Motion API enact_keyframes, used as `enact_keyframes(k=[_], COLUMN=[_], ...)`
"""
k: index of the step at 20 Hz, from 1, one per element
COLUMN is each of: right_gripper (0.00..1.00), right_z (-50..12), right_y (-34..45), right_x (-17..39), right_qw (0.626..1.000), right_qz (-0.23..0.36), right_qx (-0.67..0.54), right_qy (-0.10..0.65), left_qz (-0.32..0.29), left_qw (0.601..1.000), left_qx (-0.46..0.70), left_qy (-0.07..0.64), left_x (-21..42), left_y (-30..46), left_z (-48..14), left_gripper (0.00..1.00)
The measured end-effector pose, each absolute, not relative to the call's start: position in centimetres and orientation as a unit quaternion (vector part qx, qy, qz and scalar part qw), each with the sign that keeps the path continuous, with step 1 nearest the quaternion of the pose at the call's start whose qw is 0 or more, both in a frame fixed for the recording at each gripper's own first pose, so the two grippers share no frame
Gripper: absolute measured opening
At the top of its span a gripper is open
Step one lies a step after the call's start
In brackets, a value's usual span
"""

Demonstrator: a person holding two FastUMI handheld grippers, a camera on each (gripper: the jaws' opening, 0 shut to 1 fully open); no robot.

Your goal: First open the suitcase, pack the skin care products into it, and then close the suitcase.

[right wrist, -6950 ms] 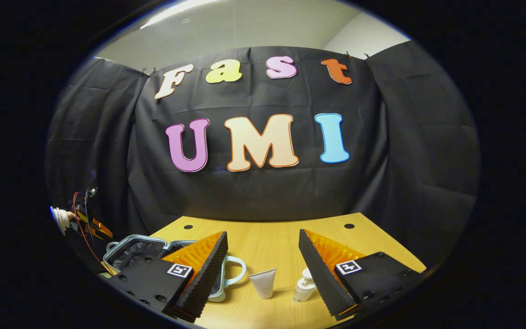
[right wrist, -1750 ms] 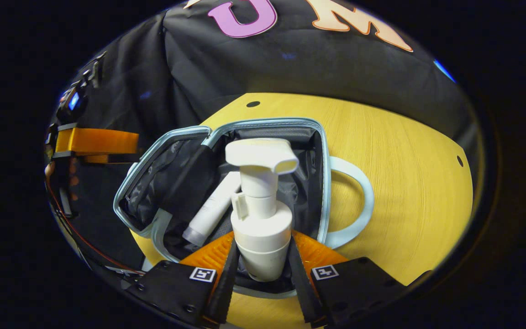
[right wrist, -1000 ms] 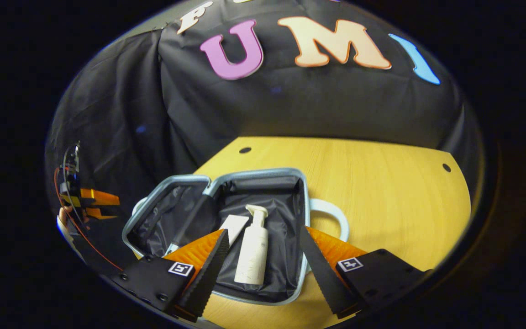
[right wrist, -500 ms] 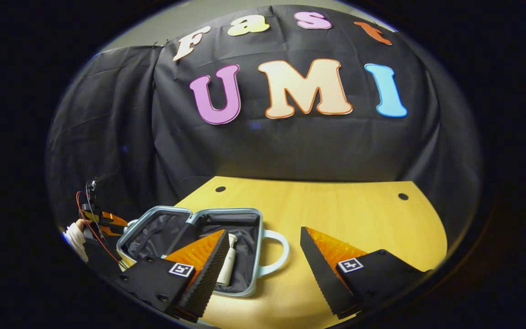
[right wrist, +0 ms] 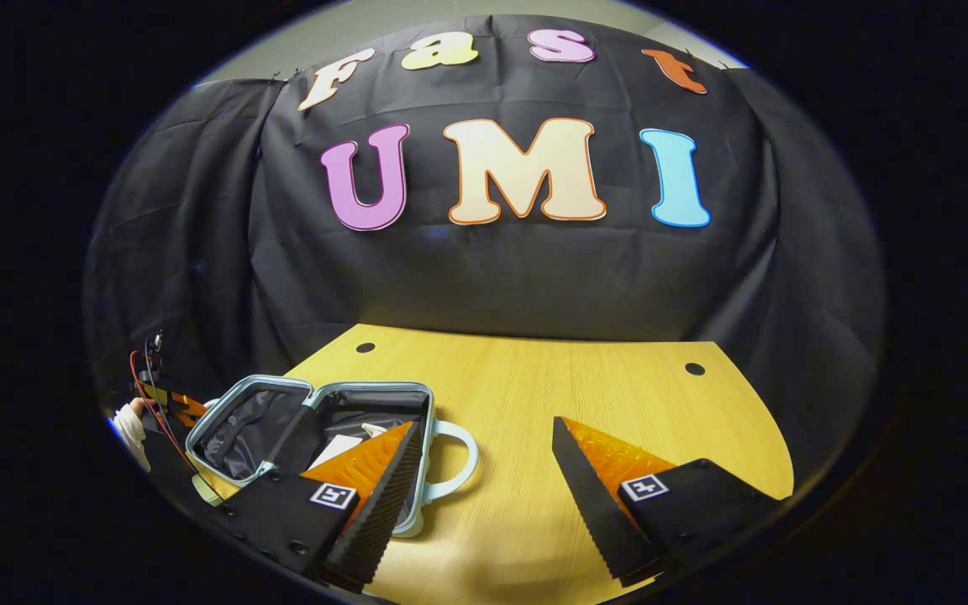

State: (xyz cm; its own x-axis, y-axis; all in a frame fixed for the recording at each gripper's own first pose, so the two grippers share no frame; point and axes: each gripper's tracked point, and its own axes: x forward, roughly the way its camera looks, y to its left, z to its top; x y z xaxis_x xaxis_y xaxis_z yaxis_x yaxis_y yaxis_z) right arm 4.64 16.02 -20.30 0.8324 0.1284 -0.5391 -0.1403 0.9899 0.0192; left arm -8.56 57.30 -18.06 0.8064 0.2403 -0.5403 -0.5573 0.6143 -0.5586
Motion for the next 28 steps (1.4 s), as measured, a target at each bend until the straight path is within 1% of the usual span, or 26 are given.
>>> enact_keyframes(k=[1,2,4,8,15,22,25,28], right_gripper=[0.98,0.98,0.98,0.98,0.98,0.98,0.98,0.98], right_z=[-20.1,-20.1,-20.1,-19.8,-19.2,-18.6,-18.3,-18.2], right_y=[15.9,15.6,15.0,14.5,14.0,12.4,11.1,9.7], right_x=[4.6,4.7,4.7,4.9,5.0,4.7,4.5,4.2], right_qw=[0.958,0.958,0.959,0.960,0.962,0.965,0.967,0.967], right_qz=[0.070,0.067,0.063,0.060,0.058,0.049,0.044,0.040], right_qx=[-0.011,-0.013,-0.016,-0.013,-0.016,-0.006,-0.002,0.011], right_qy=[0.279,0.277,0.277,0.274,0.266,0.256,0.252,0.251], left_qz=[0.223,0.213,0.197,0.188,0.135,0.099,0.083,0.054], left_qw=[0.873,0.873,0.876,0.882,0.908,0.939,0.945,0.949], left_qx=[-0.384,-0.392,-0.400,-0.394,-0.370,-0.294,-0.277,-0.268], left_qy=[0.203,0.197,0.185,0.177,0.143,0.146,0.154,0.157], left_x=[-8.8,-8.5,-8.6,-8.5,-8.4,-7.3,-6.3,-5.5], left_y=[57.2,57.0,56.4,55.7,52.8,46.9,43.6,39.7], left_z=[-17.6,-17.3,-16.5,-15.5,-8.2,-1.4,0.9,3.1], left_gripper=[0.13,0.10,0.07,0.03,0.00,0.00,0.00,0.00])
